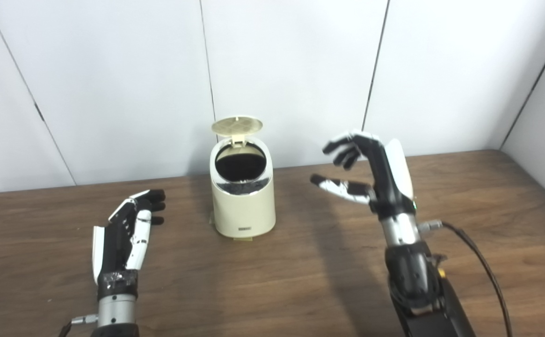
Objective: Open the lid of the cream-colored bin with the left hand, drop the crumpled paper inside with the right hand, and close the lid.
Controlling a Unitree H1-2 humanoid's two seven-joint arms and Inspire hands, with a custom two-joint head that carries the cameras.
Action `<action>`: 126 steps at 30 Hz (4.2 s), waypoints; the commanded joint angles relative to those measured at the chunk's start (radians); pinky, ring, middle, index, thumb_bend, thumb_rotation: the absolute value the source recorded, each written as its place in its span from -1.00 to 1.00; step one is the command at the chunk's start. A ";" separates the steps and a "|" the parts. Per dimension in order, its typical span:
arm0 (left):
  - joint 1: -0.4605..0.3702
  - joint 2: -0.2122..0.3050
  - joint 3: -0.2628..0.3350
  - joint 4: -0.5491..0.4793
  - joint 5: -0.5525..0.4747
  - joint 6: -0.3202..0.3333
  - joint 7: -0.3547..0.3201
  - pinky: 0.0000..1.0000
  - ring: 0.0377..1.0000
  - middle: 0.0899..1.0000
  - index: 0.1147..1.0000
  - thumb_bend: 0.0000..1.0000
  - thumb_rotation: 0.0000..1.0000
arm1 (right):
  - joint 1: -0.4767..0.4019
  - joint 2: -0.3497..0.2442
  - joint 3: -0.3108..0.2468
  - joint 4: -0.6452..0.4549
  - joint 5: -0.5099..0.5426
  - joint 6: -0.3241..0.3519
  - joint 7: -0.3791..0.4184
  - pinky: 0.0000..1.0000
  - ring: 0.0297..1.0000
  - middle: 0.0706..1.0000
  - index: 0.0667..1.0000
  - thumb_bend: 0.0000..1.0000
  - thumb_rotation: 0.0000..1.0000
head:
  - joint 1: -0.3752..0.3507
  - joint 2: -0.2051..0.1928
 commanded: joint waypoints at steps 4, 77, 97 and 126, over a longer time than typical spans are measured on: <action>-0.013 0.007 0.001 -0.048 -0.007 -0.026 -0.006 0.25 0.38 0.36 0.32 -0.35 0.57 | 0.020 0.000 -0.015 -0.003 0.068 -0.083 -0.014 -0.27 -0.15 -0.02 -0.15 0.03 -1.00 | -0.003 0.008; -0.567 0.396 -0.158 -0.146 0.319 0.392 -0.366 0.76 0.91 0.86 0.77 1.00 0.91 | 0.148 0.068 -0.009 0.252 0.082 -0.243 -0.106 0.00 0.18 0.21 -0.08 -0.03 -0.70 | 0.096 -0.041; -0.826 0.325 -0.379 0.277 0.595 0.267 -0.332 1.00 1.00 0.75 0.71 1.00 0.97 | 0.116 0.073 0.001 0.332 0.081 -0.285 -0.152 0.01 0.19 0.22 -0.08 -0.03 -0.70 | 0.079 -0.063; -0.706 0.345 -0.409 0.272 0.657 0.207 -0.340 1.00 1.00 0.75 0.70 1.00 0.92 | 0.113 0.091 0.021 0.344 0.089 -0.284 -0.164 -0.09 0.11 0.20 -0.08 -0.02 -0.69 | 0.074 -0.068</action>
